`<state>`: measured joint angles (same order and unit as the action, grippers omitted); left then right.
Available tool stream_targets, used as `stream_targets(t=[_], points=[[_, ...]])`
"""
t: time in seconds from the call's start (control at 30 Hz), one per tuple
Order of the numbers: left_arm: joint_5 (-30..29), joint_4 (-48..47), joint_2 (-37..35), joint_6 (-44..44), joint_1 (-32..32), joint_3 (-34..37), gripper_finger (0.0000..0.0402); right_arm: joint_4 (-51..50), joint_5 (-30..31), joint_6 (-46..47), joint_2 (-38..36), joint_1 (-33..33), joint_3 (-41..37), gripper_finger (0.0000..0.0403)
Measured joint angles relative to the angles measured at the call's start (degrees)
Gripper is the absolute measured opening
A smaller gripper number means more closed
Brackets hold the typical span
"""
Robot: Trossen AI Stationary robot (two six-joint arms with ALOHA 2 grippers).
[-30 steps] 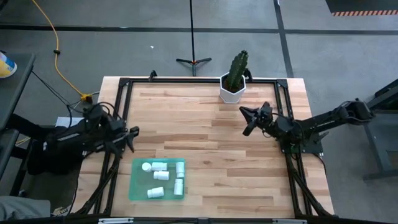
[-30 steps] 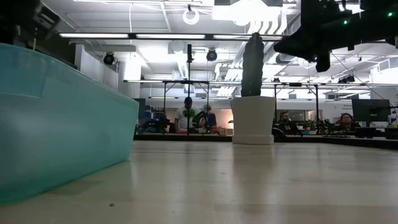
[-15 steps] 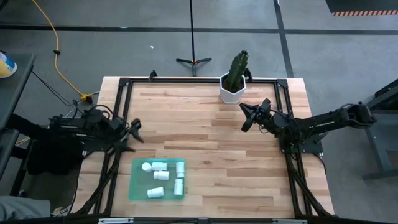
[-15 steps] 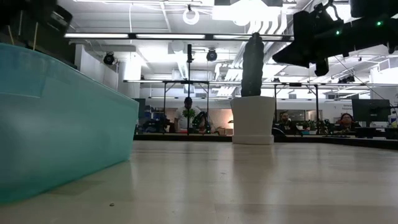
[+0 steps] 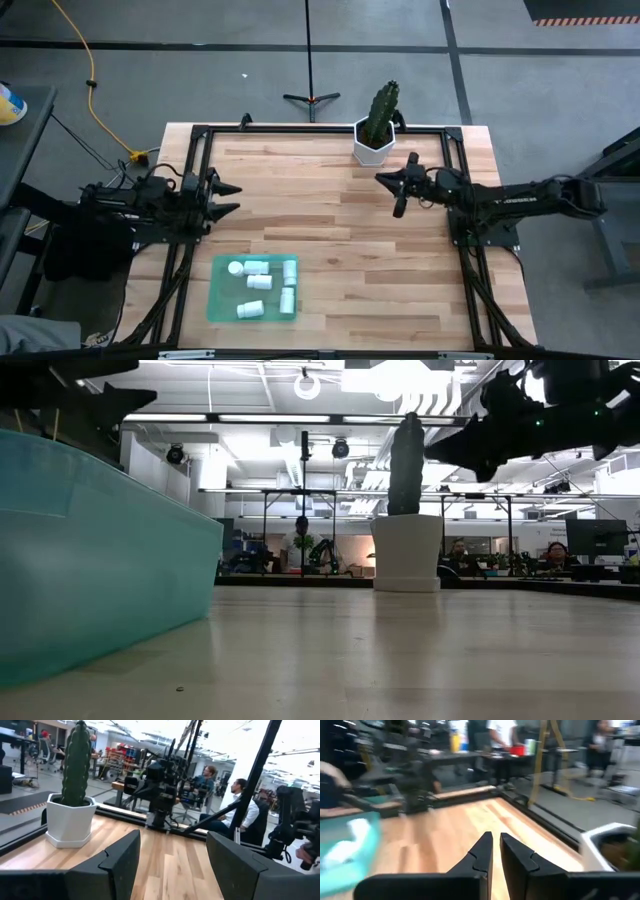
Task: Pick and place pill bottles into a basket
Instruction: Return to Home Position
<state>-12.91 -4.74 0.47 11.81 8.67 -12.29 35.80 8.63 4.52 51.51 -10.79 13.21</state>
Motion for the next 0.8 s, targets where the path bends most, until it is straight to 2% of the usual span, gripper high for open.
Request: stream_targets(t=[0.2, 0.27, 0.37, 0.5, 0.8], points=[[0.4, 0.3, 0.0, 0.4, 0.0, 0.0, 0.0262, 12.1, -17.4, 3.2, -1.6, -4.1, -4.1, 0.0025], [1.0, 0.2, 0.0, 0.4, 0.0, 0.0, 0.0262, 14.9, -21.1, 6.0, -3.5, -4.8, -6.6, 0.0024], [1.2, 0.2, 0.0, 0.5, 0.0, 0.0, 0.0262, 16.5, -21.5, 11.7, -7.3, -5.1, -9.9, 0.0024], [0.5, -0.4, 0.0, 0.5, 0.0, 0.0, 0.0262, 18.0, -25.2, 12.4, -13.9, -5.0, -12.7, 0.0029], [0.3, -2.8, 0.0, 1.5, 0.0, 0.0, 0.0262, 2.0, -25.9, 15.9, -32.5, -5.1, -12.6, 0.003]])
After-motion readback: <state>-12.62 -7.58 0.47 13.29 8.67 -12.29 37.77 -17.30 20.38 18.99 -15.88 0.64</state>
